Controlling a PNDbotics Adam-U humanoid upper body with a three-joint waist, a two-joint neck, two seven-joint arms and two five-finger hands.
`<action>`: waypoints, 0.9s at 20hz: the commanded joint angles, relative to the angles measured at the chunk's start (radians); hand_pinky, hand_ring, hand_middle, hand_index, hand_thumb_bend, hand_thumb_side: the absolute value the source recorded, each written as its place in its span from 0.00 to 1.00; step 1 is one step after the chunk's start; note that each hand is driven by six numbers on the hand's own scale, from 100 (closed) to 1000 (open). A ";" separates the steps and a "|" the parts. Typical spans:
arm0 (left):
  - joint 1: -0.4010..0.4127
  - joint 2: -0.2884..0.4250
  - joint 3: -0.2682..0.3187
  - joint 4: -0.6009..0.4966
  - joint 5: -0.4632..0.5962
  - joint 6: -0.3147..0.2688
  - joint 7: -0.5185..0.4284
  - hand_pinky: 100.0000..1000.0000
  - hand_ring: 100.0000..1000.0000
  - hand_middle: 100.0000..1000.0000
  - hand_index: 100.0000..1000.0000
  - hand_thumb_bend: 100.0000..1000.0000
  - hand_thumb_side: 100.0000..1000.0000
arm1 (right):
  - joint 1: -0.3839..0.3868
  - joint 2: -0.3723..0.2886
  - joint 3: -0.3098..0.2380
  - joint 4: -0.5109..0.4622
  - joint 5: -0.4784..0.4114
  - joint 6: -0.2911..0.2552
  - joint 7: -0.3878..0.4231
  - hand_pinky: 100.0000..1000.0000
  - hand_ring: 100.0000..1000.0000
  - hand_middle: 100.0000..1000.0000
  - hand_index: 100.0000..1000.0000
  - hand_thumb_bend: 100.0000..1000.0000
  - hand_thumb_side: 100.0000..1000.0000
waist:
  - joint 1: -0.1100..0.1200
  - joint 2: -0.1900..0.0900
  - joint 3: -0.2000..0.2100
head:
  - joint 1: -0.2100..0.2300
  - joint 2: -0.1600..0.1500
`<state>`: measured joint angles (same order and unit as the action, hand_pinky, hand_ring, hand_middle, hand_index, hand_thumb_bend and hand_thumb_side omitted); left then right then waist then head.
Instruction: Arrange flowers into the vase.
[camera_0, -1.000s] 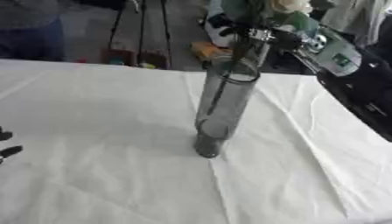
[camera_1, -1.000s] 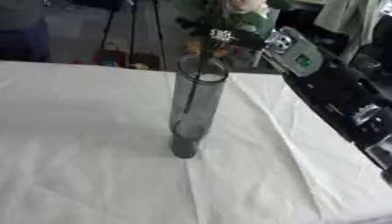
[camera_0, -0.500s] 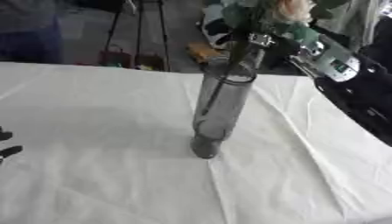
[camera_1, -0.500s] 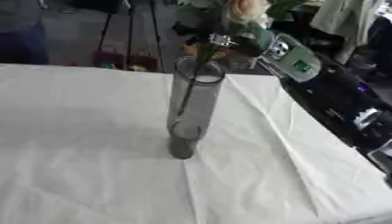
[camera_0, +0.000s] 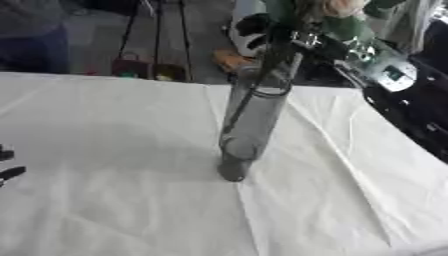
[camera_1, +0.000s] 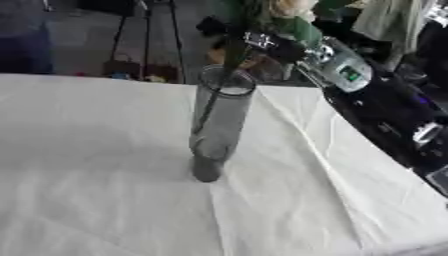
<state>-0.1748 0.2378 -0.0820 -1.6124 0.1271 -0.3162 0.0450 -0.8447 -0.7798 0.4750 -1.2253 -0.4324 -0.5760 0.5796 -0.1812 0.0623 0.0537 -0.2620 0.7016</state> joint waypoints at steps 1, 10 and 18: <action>-0.007 0.010 -0.001 -0.016 0.000 0.000 -0.001 0.69 0.95 0.63 0.78 0.93 0.75 | -0.011 -0.046 0.010 -0.017 -0.006 -0.331 0.327 0.86 0.97 0.94 1.00 0.00 1.00 | 0.006 -0.012 -0.004 | -0.002 0.002; -0.007 0.010 -0.001 -0.017 0.001 0.000 -0.002 0.69 0.95 0.63 0.78 0.93 0.75 | -0.005 -0.034 0.038 0.001 0.030 -0.331 0.327 0.87 0.97 0.94 1.00 0.00 1.00 | 0.008 -0.009 -0.001 | -0.004 0.001; -0.006 0.013 -0.001 -0.016 0.001 0.000 -0.002 0.69 0.95 0.63 0.78 0.93 0.75 | -0.007 -0.038 0.048 -0.001 0.030 -0.331 0.327 0.86 0.97 0.94 1.00 0.00 1.00 | 0.004 -0.011 0.000 | -0.003 0.004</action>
<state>-0.1746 0.2379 -0.0820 -1.6124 0.1271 -0.3162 0.0450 -0.8360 -0.7801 0.5310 -1.2193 -0.3984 -0.5766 0.5791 -0.1829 0.0622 0.0552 -0.2650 0.7020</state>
